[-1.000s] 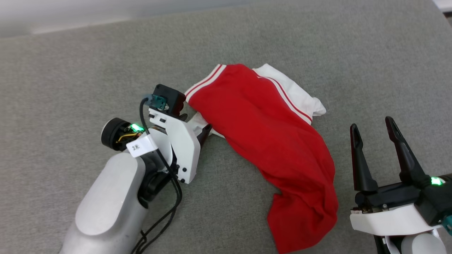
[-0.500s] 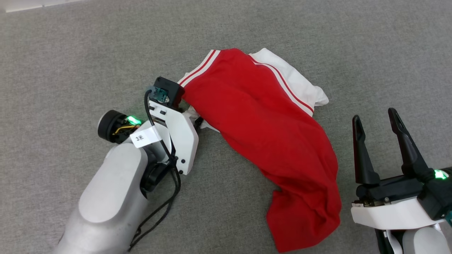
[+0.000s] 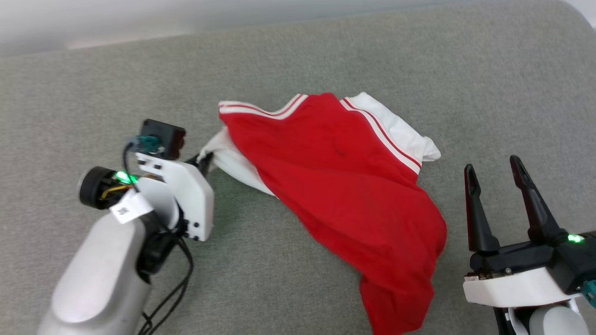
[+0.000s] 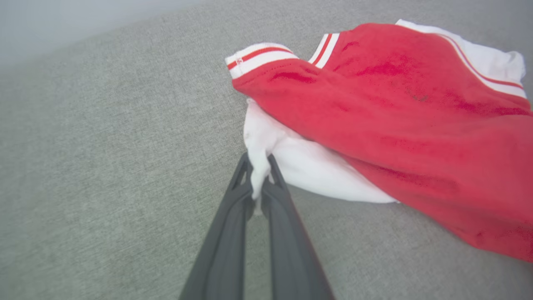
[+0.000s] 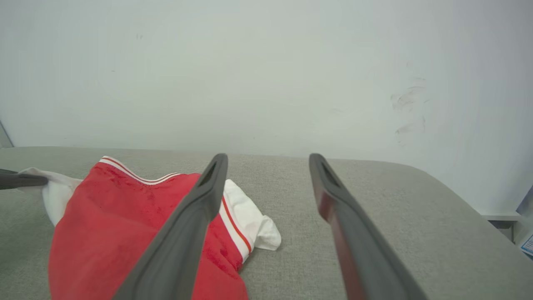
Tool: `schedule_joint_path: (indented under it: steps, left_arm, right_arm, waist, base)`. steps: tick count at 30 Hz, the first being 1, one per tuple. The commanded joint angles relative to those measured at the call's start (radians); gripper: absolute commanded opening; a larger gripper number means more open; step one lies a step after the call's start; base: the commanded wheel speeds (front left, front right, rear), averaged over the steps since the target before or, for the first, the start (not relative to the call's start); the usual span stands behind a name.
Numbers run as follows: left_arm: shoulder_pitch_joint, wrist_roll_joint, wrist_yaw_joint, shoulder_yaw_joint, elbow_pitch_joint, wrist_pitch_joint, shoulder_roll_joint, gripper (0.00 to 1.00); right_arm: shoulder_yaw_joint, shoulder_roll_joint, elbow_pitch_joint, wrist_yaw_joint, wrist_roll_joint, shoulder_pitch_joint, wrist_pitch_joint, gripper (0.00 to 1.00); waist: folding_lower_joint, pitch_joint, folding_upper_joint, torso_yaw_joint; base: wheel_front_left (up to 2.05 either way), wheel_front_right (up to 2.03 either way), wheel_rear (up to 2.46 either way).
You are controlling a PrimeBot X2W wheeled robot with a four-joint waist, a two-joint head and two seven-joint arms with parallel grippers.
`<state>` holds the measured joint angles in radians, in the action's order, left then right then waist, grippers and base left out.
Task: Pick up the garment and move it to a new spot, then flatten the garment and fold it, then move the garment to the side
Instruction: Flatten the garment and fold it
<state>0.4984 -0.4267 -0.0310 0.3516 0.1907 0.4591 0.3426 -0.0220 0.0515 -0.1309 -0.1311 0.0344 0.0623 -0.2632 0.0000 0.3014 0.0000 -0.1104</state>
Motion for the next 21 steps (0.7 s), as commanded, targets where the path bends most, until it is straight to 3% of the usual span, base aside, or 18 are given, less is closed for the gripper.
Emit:
schedule_joint_path:
  steps: [1, 9, 15, 18, 19, 20, 21]
  left_arm:
    - [-0.021, -0.014, 0.002, -0.026, -0.048, -0.002, 0.033, 0.00]
    - [-0.089, -0.063, 0.035, -0.144, -0.181, 0.049, 0.156, 0.00]
    - [-0.181, -0.118, 0.069, -0.208, -0.210, 0.175, 0.239, 0.00]
    - [-0.219, -0.110, 0.088, -0.220, -0.188, 0.151, 0.242, 0.00]
    - [-0.221, -0.114, 0.089, -0.222, -0.183, 0.139, 0.234, 0.16]
    - [-0.220, -0.113, 0.090, -0.224, -0.178, 0.123, 0.228, 0.80]
    - [-0.220, -0.110, 0.092, -0.225, -0.172, 0.106, 0.224, 1.00]
  right_arm:
    - [-0.003, -0.002, 0.008, 0.001, 0.006, -0.011, -0.002, 1.00]
    - [-0.004, -0.002, 0.017, 0.001, 0.017, -0.020, -0.002, 1.00]
    - [-0.008, -0.002, 0.019, 0.001, 0.019, -0.016, -0.002, 1.00]
    - [-0.007, -0.002, 0.022, 0.001, 0.018, -0.011, -0.002, 1.00]
    - [-0.006, -0.002, 0.023, 0.001, 0.017, -0.012, -0.002, 1.00]
    - [-0.006, -0.002, 0.025, 0.001, 0.015, -0.012, -0.002, 1.00]
    - [-0.006, -0.002, 0.027, 0.001, 0.013, -0.013, -0.002, 1.00]
  waist:
    - [0.0000, -0.039, 0.0000, 0.030]
    - [0.0000, -0.067, 0.0000, 0.045]
    - [0.0000, -0.064, 0.0000, 0.045]
    - [0.0000, -0.062, 0.0000, 0.042]
    - [0.0000, -0.063, 0.0000, 0.042]
    - [0.0000, -0.065, 0.0000, 0.042]
    - [0.0000, -0.066, 0.0000, 0.042]
  base:
    - [0.00, 0.00, 0.00]
    - [0.00, 0.00, 0.00]
    - [0.00, 0.00, 0.00]
    - [0.00, 0.00, 0.00]
    - [0.00, 0.00, 0.00]
    - [0.00, 0.00, 0.00]
    - [0.00, 0.00, 0.00]
